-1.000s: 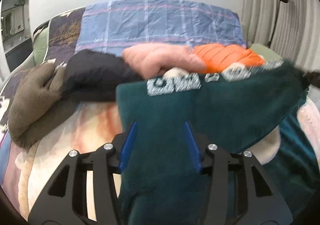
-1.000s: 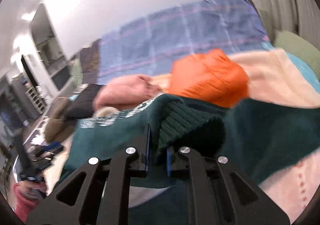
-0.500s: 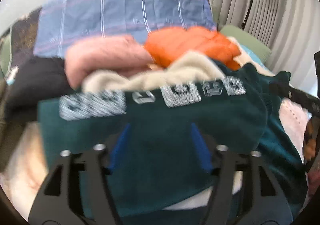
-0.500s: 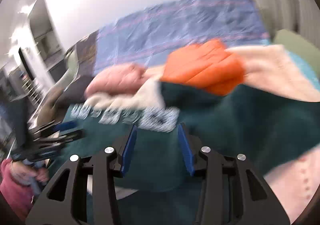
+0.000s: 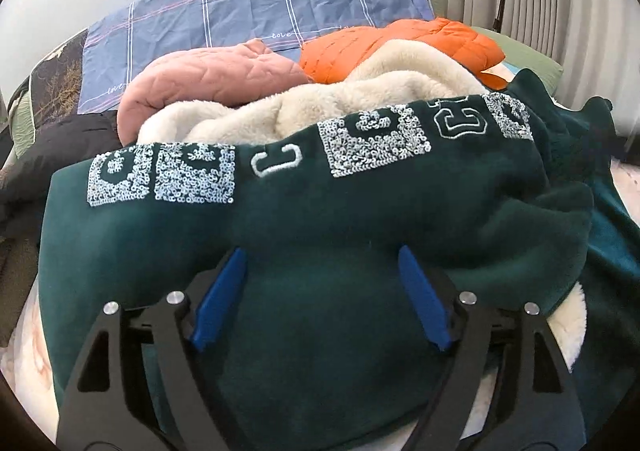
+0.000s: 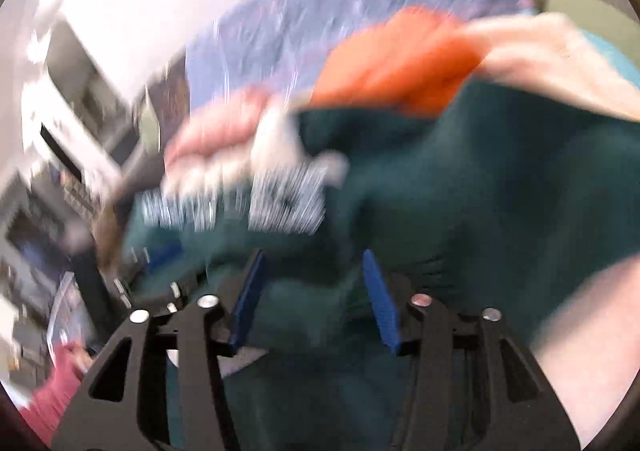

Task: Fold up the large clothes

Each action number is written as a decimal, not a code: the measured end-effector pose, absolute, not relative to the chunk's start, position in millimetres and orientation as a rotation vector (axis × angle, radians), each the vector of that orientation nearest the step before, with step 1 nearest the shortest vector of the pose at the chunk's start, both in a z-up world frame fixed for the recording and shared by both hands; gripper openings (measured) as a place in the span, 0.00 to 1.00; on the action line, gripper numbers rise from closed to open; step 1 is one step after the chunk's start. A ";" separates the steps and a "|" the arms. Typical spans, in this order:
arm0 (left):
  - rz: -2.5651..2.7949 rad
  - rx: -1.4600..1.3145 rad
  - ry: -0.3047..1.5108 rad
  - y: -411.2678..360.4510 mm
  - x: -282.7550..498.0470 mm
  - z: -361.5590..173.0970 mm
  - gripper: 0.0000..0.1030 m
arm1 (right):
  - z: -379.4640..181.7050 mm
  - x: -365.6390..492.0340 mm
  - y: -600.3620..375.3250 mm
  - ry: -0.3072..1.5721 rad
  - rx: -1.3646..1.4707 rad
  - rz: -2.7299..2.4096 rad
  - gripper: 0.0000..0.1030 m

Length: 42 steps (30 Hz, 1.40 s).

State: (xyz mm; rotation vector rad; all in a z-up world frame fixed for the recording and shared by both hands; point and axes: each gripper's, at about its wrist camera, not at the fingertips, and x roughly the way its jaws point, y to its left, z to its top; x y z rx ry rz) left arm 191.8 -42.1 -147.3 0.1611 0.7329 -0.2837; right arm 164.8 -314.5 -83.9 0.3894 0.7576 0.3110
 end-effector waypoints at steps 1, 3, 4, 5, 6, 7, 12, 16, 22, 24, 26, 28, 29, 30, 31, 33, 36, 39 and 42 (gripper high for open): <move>-0.284 0.160 0.734 -42.0 192.0 -146.5 0.79 | -69.5 158.2 -341.8 0.698 0.402 0.247 0.63; -0.284 0.160 0.733 -42.6 192.1 -145.8 0.79 | -54.3 153.1 -391.1 0.645 0.408 0.084 0.70; -0.284 0.160 0.732 -42.4 192.4 -145.9 0.79 | -50.8 152.5 -419.6 0.634 0.426 -0.017 0.72; -0.285 0.160 0.733 -42.2 192.2 -145.7 0.79 | -50.5 151.9 -451.2 0.626 0.462 -0.123 0.72; -0.285 0.159 0.733 -42.1 192.2 -145.7 0.79 | -56.5 152.0 -496.2 0.629 0.545 -0.254 0.72; -0.285 0.159 0.733 -42.2 192.2 -145.7 0.79 | -64.0 151.9 -527.5 0.641 0.619 -0.337 0.72; -0.287 0.158 0.733 -41.9 192.1 -145.7 0.79 | -109.4 163.9 -623.8 0.693 0.851 -0.515 0.72; -0.288 0.156 0.732 -41.8 190.8 -145.2 0.79 | -129.8 173.3 -649.8 0.643 0.900 -0.567 0.72; -0.291 0.152 0.732 -41.3 191.0 -144.6 0.79 | -134.4 172.5 -670.5 0.552 1.010 -0.521 0.15; -0.293 0.149 0.732 -41.7 190.9 -144.1 0.79 | -114.4 163.9 -664.4 0.484 1.020 -0.454 0.15; -0.293 0.149 0.732 -41.6 190.8 -144.1 0.79 | -84.2 170.4 -641.0 0.441 0.981 -0.351 0.15; -0.297 0.142 0.732 -41.1 190.1 -143.6 0.79 | -40.5 177.8 -595.8 0.417 0.879 -0.208 0.15; -0.299 0.137 0.731 -40.7 189.7 -143.1 0.79 | -19.0 181.6 -569.9 0.410 0.814 -0.142 0.15; -0.301 0.130 0.729 -40.4 189.4 -142.2 0.79 | 8.6 183.2 -530.0 0.395 0.719 -0.048 0.15; -0.302 0.124 0.724 -39.1 187.9 -140.7 0.79 | 26.2 182.6 -499.3 0.384 0.656 0.025 0.15; -0.316 0.072 0.726 -31.4 185.7 -133.0 0.80 | 55.2 178.5 -426.7 0.376 0.531 0.182 0.15; -0.382 -0.109 0.733 -4.0 180.5 -110.1 0.81 | 64.1 168.2 -325.1 0.405 0.385 0.383 0.17; -0.423 -0.243 0.640 34.3 165.2 -77.3 0.86 | 41.9 161.7 -247.0 0.491 0.300 0.544 0.19; -0.481 -0.358 0.596 62.4 153.4 -61.6 0.89 | 0.2 166.2 -179.3 0.646 0.168 0.645 0.37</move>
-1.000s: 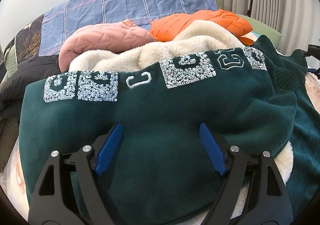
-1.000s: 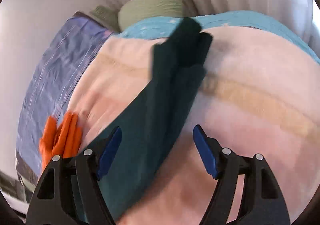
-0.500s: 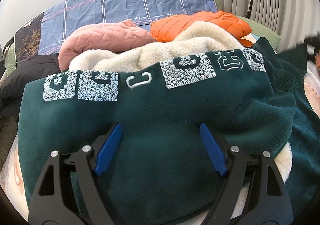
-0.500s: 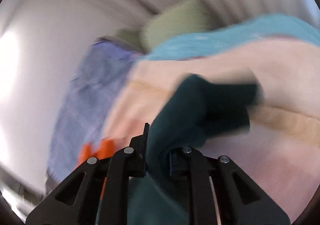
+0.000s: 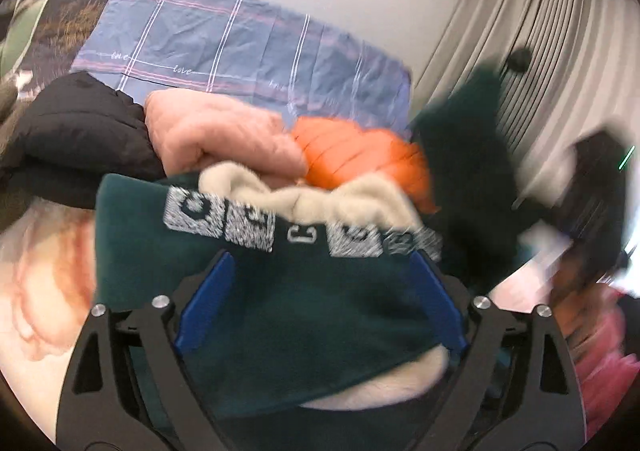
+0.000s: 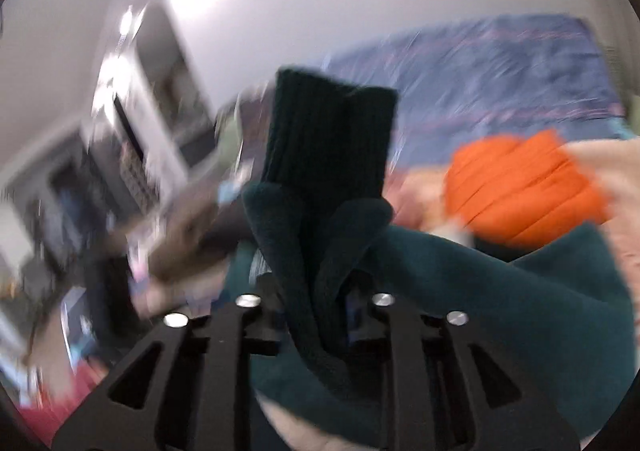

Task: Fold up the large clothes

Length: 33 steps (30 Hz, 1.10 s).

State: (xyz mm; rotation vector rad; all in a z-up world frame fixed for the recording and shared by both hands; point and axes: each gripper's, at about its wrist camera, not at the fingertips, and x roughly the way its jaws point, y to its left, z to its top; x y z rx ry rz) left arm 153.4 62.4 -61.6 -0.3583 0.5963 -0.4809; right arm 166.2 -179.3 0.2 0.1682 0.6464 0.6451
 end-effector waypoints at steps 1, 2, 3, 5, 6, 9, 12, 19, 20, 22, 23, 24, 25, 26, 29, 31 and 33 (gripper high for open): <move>-0.494 -0.387 0.595 67.3 152.0 -60.8 0.90 | -16.9 166.8 -158.3 0.718 0.104 0.659 0.39; -0.509 -0.415 0.604 70.1 150.8 -62.8 0.92 | -27.9 167.2 -147.3 0.757 0.069 0.670 0.39; -0.519 -0.429 0.623 70.6 151.9 -65.4 0.92 | -41.3 162.3 -137.7 0.795 0.035 0.694 0.39; -0.541 -0.453 0.688 64.1 153.9 -76.8 0.93 | -53.4 158.5 -134.8 0.822 0.002 0.709 0.43; -0.557 -0.458 0.716 58.6 155.5 -82.2 0.94 | -57.2 153.1 -135.3 0.828 -0.014 0.705 0.46; -0.538 -0.408 0.783 42.2 166.0 -92.6 0.97 | -56.5 142.2 -156.0 0.809 -0.035 0.684 0.50; -0.478 -0.374 0.875 25.2 185.5 -107.2 0.97 | -55.1 123.1 -174.6 0.770 -0.039 0.639 0.59; -0.522 -0.468 0.753 20.8 200.8 -66.6 0.28 | -35.0 107.4 -256.5 0.660 0.021 0.439 0.61; -0.524 -0.443 0.687 22.7 192.8 -48.4 0.28 | -31.7 105.1 -267.1 0.645 0.043 0.418 0.62; -0.511 -0.387 0.548 30.9 169.4 -5.2 0.28 | -24.0 100.6 -290.4 0.604 0.088 0.373 0.67; -0.499 -0.363 0.516 34.7 160.3 7.1 0.28 | -21.7 100.5 -301.3 0.586 0.106 0.345 0.67; -0.481 -0.335 0.500 38.7 153.7 14.3 0.29 | -22.6 102.4 -306.0 0.585 0.113 0.328 0.68; -0.454 -0.297 0.493 41.3 147.2 16.5 0.30 | -25.8 104.7 -310.6 0.595 0.119 0.305 0.68; -0.425 -0.259 0.504 43.9 143.7 10.7 0.33 | -30.8 109.6 -312.3 0.617 0.120 0.278 0.68; -0.301 -0.183 0.615 50.1 153.1 -31.6 0.42 | -71.7 131.9 -300.5 0.783 0.053 0.223 0.67; -0.202 -0.121 0.745 56.0 168.4 -83.6 0.59 | -108.5 146.2 -287.3 0.917 0.004 0.180 0.68; -0.186 -0.101 0.782 56.7 173.9 -114.7 0.65 | -108.4 147.1 -284.4 0.904 0.000 0.167 0.67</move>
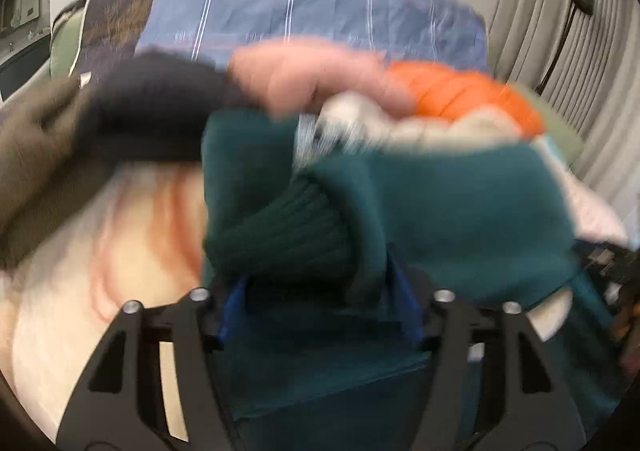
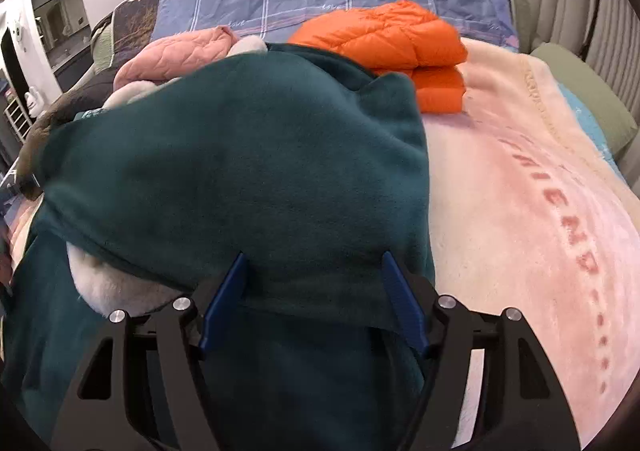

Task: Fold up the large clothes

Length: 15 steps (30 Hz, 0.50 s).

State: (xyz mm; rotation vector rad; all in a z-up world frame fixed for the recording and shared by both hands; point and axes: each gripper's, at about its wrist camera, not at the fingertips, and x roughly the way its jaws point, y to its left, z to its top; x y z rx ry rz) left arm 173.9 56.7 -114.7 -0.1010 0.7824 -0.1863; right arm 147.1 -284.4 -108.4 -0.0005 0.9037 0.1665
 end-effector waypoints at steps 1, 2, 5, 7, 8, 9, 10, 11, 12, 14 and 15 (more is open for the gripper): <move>-0.185 -0.101 0.766 56.6 171.6 -113.5 0.66 | -100.6 146.6 -285.0 0.894 0.003 0.172 0.67; -0.182 -0.093 0.749 53.8 169.4 -103.6 0.68 | -90.9 144.8 -288.0 0.873 0.019 0.177 0.67; -0.157 -0.086 0.682 60.4 162.6 -78.2 0.70 | -67.8 143.3 -288.5 0.808 0.034 0.204 0.67; -0.147 -0.125 0.633 69.1 156.2 -58.6 0.70 | -53.1 142.3 -286.3 0.754 0.024 0.228 0.67; -0.144 -0.146 0.620 77.2 159.6 -52.8 0.70 | -48.5 143.9 -283.3 0.732 0.023 0.238 0.67; -0.146 -0.182 0.592 80.5 155.9 -43.0 0.70 | -42.8 148.9 -277.9 0.704 0.025 0.256 0.67; -0.155 -0.208 0.573 84.9 154.6 -36.7 0.70 | -41.1 154.3 -272.1 0.685 0.031 0.273 0.67; -0.170 -0.225 0.561 89.3 149.6 -30.5 0.70 | -40.4 158.2 -268.1 0.678 0.036 0.283 0.67; -0.197 -0.225 0.552 83.9 148.7 -25.2 0.70 | -41.7 166.8 -259.6 0.681 0.042 0.298 0.67; -0.235 -0.168 0.559 68.5 147.1 -21.4 0.70 | -43.9 177.3 -240.0 0.699 0.040 0.328 0.67; -0.245 -0.118 0.588 54.7 152.4 -26.9 0.70 | -49.3 184.4 -226.2 0.716 0.011 0.339 0.67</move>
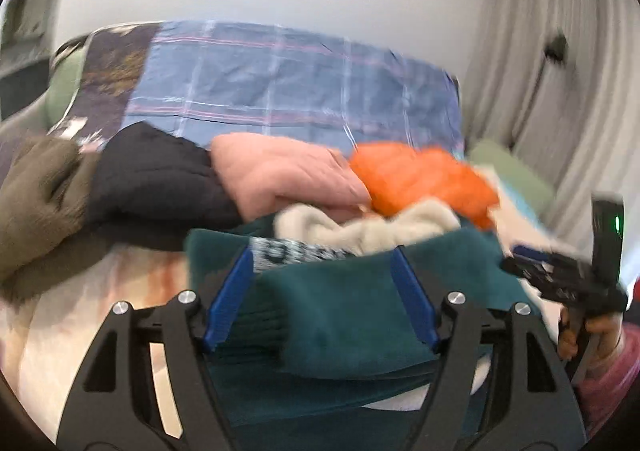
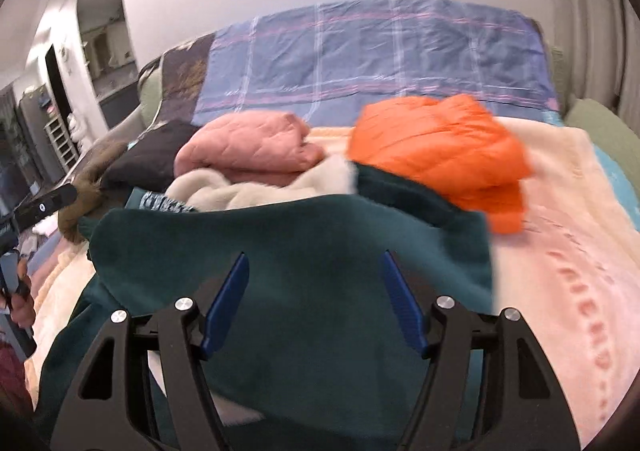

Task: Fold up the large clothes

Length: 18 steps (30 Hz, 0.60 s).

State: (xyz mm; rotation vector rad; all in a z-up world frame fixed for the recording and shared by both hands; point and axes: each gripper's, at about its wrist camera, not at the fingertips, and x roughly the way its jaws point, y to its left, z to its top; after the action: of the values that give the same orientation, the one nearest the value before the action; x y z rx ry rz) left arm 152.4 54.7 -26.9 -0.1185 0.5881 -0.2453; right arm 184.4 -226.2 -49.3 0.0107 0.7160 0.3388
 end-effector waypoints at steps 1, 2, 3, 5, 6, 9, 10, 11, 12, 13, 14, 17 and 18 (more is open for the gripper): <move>-0.239 -0.067 0.637 42.4 162.4 -39.1 0.70 | -54.8 190.5 -214.6 0.737 -0.026 0.333 0.67; -0.198 -0.010 0.689 33.6 176.8 -58.1 0.70 | -65.5 197.9 -206.5 0.771 -0.063 0.316 0.67; -0.146 0.044 0.732 29.4 188.4 -82.2 0.70 | -84.1 207.9 -201.1 0.822 -0.091 0.284 0.68; -0.073 0.143 0.771 25.6 201.7 -125.3 0.75 | -111.6 214.1 -202.4 0.837 -0.093 0.279 0.69; -0.080 0.160 0.715 26.0 199.6 -142.3 0.76 | -117.1 211.3 -200.9 0.806 -0.118 0.285 0.69; -0.081 0.147 0.732 29.2 198.1 -133.1 0.75 | -116.7 209.9 -200.4 0.795 -0.125 0.276 0.70; -0.080 0.152 0.724 29.2 196.6 -134.2 0.75 | -117.0 210.2 -200.3 0.793 -0.126 0.278 0.70; -0.080 0.153 0.721 29.3 195.8 -134.4 0.75 | -116.4 209.9 -199.5 0.789 -0.133 0.280 0.70; -0.078 0.156 0.724 29.5 195.6 -132.7 0.75 | -114.9 208.9 -199.1 0.783 -0.140 0.278 0.70; -0.076 0.160 0.724 28.4 195.3 -130.3 0.75 | -112.2 206.9 -198.5 0.778 -0.148 0.277 0.70; -0.076 0.159 0.722 28.3 192.1 -124.6 0.75 | -106.5 204.6 -198.6 0.776 -0.155 0.277 0.70; -0.126 0.097 0.704 26.2 186.0 -98.1 0.74 | -82.5 198.7 -210.0 0.750 -0.079 0.307 0.70; -0.148 0.078 0.683 24.0 185.4 -88.8 0.74 | -69.8 199.9 -216.2 0.724 -0.036 0.318 0.70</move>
State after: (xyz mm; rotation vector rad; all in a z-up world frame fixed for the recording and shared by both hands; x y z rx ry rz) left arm 185.4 24.0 -88.8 0.0780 0.6834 -0.1479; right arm 199.9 -216.2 -69.8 -0.0365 0.7245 0.3178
